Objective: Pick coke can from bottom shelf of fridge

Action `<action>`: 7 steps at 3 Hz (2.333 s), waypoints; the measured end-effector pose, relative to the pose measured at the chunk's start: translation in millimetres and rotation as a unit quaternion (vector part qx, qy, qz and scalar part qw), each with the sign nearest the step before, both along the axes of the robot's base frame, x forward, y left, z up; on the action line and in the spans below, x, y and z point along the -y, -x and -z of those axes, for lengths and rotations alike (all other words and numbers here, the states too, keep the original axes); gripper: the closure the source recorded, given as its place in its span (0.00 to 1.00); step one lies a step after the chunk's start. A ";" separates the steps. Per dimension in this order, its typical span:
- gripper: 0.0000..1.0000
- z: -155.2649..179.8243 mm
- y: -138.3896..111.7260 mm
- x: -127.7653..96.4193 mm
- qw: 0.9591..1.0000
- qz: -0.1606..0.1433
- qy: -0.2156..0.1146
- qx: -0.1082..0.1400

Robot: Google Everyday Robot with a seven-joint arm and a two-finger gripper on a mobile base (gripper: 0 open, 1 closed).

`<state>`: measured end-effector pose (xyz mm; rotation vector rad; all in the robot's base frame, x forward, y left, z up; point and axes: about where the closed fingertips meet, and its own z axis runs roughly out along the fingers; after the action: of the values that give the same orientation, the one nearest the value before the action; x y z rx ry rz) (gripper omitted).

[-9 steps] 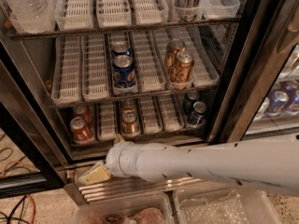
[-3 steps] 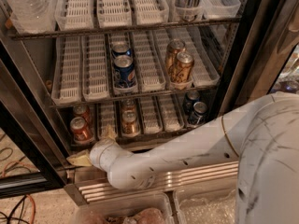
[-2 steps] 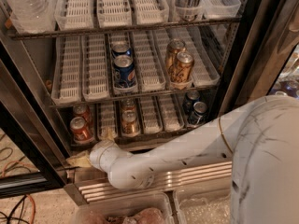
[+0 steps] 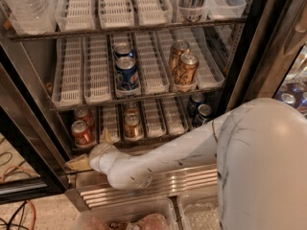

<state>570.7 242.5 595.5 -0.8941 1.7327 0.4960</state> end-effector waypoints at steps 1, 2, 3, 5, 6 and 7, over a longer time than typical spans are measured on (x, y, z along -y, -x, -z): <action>0.00 1.0 -9.8 -20.5 1.000 -0.021 0.000 0.015; 0.00 1.6 -14.7 -28.6 0.999 -0.027 0.000 0.021; 0.00 1.5 -22.9 -22.3 0.999 -0.016 0.006 0.029; 0.00 0.6 -34.5 -11.4 0.999 0.016 -0.016 0.040; 0.00 4.4 -38.0 -19.6 0.998 0.024 -0.047 0.040; 0.00 5.8 -40.0 -29.2 0.997 0.023 -0.069 0.041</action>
Offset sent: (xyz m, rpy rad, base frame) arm 0.0209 0.0363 -0.0028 -0.0004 -0.0559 0.0679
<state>610.7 271.7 589.7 -0.7638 1.6216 0.5342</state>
